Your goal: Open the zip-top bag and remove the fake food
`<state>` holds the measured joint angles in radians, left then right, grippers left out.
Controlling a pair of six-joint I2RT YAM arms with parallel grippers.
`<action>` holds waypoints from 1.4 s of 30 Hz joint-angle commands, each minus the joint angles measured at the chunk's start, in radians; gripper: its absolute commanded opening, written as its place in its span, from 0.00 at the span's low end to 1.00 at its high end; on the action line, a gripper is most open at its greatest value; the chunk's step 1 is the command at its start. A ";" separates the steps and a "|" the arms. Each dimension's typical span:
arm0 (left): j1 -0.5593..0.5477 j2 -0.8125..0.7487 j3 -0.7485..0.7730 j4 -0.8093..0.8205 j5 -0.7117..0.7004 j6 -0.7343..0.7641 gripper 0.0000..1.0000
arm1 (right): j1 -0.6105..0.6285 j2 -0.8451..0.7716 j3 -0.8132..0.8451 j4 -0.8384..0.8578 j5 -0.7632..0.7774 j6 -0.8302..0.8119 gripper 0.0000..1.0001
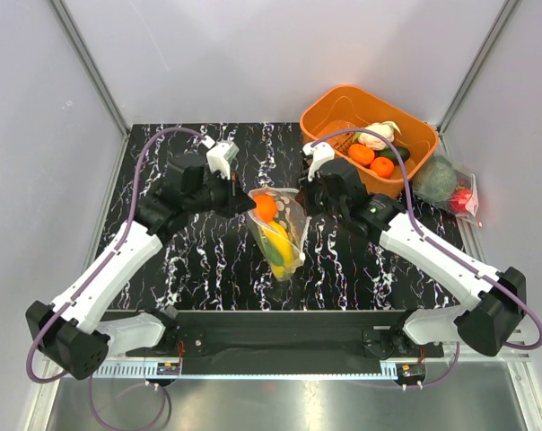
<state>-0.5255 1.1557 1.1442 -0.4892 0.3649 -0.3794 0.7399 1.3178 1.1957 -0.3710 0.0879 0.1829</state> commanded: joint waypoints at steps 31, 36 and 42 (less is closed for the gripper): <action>0.019 0.124 0.081 -0.040 0.175 0.263 0.00 | 0.081 0.070 0.323 -0.296 -0.274 0.062 0.49; 0.021 0.099 0.052 -0.020 0.175 0.269 0.00 | 0.088 0.113 0.263 -0.302 -0.237 0.093 0.48; 0.022 0.095 0.023 -0.012 0.169 0.270 0.00 | 0.088 0.152 0.199 -0.223 -0.175 0.098 0.53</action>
<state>-0.5091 1.2816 1.1763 -0.5549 0.5129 -0.1272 0.8181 1.4609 1.3960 -0.6537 -0.1257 0.2642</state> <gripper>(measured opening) 0.013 0.522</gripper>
